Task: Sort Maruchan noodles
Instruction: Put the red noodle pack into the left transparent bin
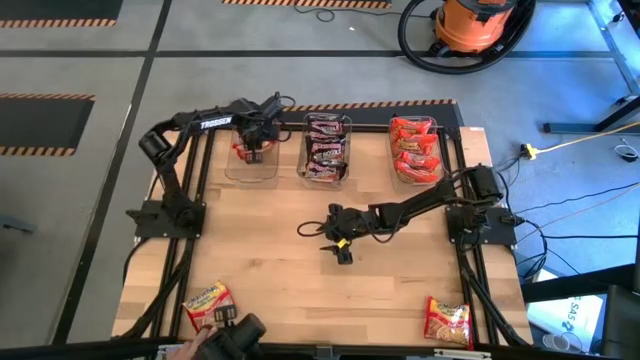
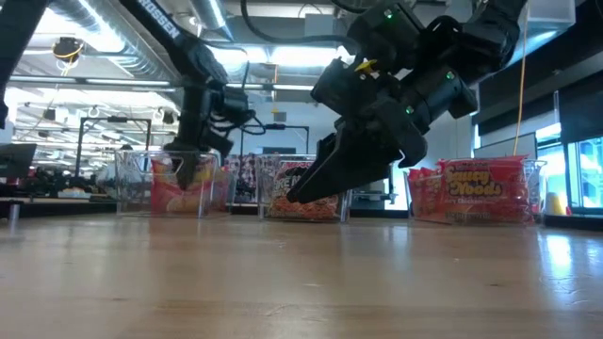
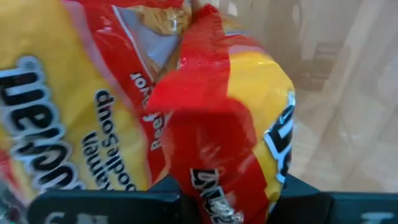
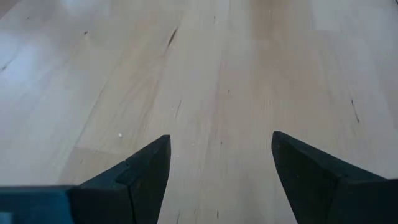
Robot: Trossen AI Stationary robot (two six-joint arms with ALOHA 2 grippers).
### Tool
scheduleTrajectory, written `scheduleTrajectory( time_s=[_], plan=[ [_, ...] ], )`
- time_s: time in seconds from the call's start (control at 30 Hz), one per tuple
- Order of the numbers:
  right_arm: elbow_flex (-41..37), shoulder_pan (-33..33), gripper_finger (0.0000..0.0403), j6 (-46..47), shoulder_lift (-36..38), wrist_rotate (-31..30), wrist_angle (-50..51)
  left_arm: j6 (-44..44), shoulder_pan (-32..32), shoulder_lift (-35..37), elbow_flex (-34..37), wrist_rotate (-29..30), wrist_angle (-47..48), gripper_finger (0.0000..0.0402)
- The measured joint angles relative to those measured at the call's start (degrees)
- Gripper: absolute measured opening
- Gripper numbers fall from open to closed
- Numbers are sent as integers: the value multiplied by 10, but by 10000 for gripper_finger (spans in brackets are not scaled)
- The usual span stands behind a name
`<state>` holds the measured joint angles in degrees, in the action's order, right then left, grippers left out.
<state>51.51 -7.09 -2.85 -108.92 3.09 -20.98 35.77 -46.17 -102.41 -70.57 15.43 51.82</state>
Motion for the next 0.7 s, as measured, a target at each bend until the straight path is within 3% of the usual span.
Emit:
scheduleTrajectory(
  time_s=[0.43,0.7],
  plan=[
    [0,0,260,0,0,0,-6,-24,2,18,1,5,-26,137],
    [0,0,260,0,0,0,-16,-9,6,65,1,23,-18,140]
  ],
)
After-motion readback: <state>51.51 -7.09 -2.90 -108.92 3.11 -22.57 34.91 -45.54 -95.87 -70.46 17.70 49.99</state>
